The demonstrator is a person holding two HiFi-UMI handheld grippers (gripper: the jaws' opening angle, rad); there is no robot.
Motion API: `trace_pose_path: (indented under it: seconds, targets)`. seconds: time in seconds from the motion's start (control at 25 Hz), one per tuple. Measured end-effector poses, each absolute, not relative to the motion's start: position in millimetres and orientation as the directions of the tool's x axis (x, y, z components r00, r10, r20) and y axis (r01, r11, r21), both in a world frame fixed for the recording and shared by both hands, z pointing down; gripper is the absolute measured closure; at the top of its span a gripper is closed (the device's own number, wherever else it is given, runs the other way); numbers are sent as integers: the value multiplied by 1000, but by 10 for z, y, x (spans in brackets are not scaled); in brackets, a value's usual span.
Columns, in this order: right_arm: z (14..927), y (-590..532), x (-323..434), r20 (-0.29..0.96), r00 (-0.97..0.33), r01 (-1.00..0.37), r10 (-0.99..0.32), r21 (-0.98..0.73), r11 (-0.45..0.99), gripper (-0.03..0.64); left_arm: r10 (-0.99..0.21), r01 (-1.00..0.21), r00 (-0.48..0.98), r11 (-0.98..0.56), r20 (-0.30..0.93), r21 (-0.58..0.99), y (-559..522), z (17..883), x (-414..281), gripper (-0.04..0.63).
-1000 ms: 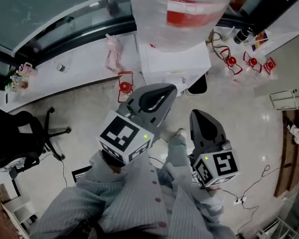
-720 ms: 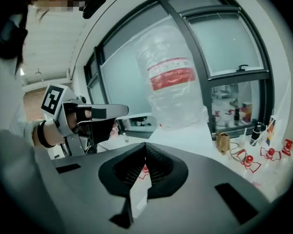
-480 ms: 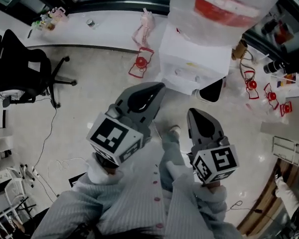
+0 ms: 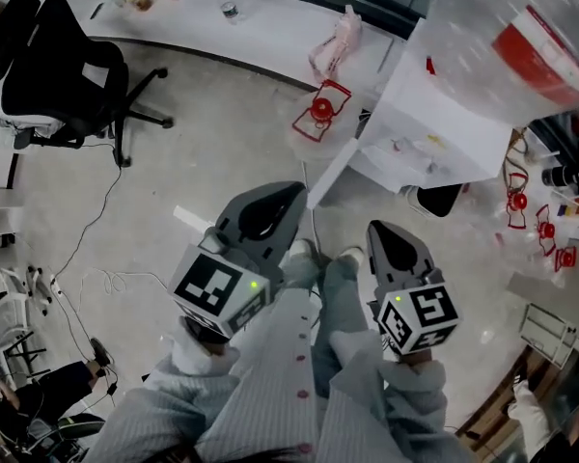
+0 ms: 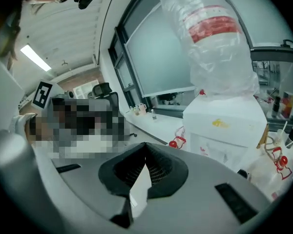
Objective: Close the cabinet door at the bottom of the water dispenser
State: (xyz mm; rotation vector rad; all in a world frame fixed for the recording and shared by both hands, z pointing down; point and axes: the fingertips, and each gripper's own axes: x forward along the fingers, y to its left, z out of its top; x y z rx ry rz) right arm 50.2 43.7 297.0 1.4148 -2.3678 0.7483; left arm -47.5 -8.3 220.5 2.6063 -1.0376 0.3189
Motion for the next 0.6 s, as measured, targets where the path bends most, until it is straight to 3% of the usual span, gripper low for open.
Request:
trace_pose_path:
  seconds: [0.6]
  targets:
    - [3790, 30, -71, 588, -523, -848, -617, -285, 447, 603, -658, -764, 645, -573, 388, 297, -256, 3220, -1020, 586]
